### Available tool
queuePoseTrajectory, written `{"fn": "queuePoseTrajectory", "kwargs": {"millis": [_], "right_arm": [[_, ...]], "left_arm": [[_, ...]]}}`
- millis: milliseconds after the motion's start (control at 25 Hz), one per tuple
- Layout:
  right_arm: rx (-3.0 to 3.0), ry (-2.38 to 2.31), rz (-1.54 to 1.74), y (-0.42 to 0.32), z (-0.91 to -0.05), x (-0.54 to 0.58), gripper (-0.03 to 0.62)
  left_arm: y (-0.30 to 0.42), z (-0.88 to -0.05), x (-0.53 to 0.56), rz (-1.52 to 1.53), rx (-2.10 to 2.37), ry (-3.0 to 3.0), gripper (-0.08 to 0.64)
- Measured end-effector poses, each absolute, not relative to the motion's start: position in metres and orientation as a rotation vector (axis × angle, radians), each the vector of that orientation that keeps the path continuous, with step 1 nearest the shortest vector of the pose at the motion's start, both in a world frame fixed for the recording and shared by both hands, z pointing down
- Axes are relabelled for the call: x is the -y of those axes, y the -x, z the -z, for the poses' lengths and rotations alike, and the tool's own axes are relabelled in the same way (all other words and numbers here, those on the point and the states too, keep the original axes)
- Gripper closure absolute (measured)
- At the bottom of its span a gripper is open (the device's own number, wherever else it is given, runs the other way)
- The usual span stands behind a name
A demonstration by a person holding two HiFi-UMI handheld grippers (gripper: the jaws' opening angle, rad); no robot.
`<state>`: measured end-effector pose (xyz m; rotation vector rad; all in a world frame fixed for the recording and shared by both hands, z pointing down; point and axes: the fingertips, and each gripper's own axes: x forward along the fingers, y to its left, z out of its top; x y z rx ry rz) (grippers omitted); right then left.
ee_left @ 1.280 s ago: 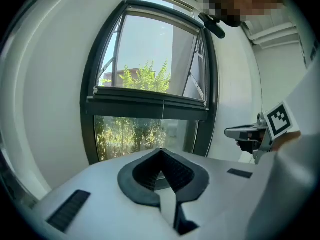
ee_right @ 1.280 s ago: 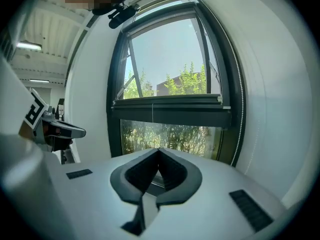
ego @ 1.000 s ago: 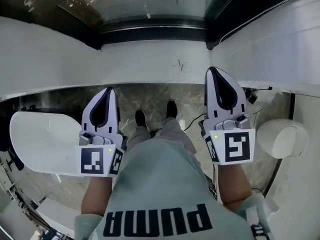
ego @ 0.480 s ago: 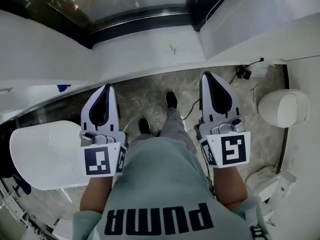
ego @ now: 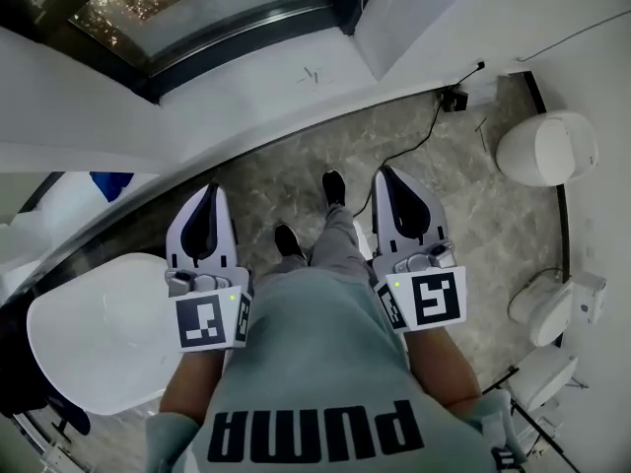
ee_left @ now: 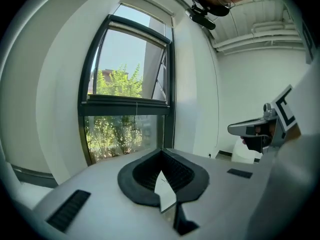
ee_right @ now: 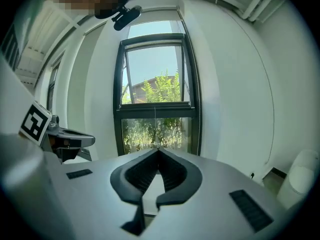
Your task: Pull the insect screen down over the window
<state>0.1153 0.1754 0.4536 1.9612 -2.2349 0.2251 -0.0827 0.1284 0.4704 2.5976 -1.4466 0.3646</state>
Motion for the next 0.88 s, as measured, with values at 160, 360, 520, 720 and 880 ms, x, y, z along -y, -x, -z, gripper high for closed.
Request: {"fn": "queuePoseTrajectory", "kwargs": {"millis": [160, 360, 520, 720, 880], "right_arm": [[2.195, -2.037, -0.24, -0.115, -0.457, -0.208, 0.586], [2.164, -2.054, -0.223, -0.108, -0.462, -0.234, 0.586], [2.136, -2.056, -0.18, -0.1, -0.466, -0.239, 0.588], [2.151, -2.065, -0.191, -0.093, -0.466, -0.24, 0.589], [2.162, -2.069, -0.188, -0.089, -0.461, -0.242, 0.589]], "left_arm": [[0.085, -0.476, -0.15, -0.369, 1.409, -2.611, 0.548], [0.087, -0.474, -0.168, -0.349, 1.4, -2.636, 0.548], [0.09, -0.475, -0.172, -0.325, 1.385, -2.658, 0.548], [0.092, -0.476, -0.176, -0.308, 1.39, -2.66, 0.548], [0.099, -0.473, -0.176, -0.287, 1.412, -2.647, 0.548]]}}
